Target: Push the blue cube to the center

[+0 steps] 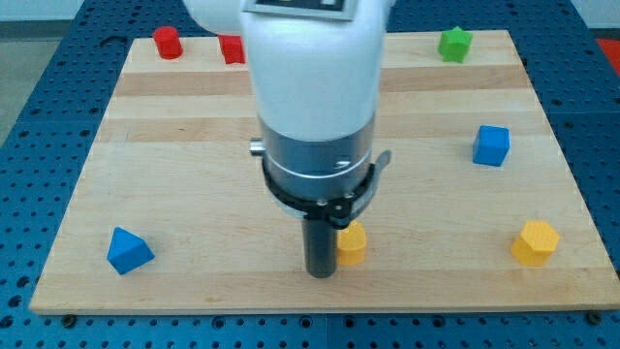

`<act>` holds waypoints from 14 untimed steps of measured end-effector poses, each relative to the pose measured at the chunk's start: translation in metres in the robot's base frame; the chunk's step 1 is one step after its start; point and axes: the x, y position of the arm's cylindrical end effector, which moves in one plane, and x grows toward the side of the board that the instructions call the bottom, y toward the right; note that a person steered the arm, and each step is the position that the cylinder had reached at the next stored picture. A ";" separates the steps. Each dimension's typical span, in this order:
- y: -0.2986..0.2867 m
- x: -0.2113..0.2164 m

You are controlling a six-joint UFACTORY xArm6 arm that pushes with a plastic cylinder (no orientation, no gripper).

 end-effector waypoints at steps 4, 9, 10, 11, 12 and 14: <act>0.015 -0.077; 0.328 -0.122; 0.324 -0.144; 0.277 -0.158; 0.208 -0.158; 0.094 -0.158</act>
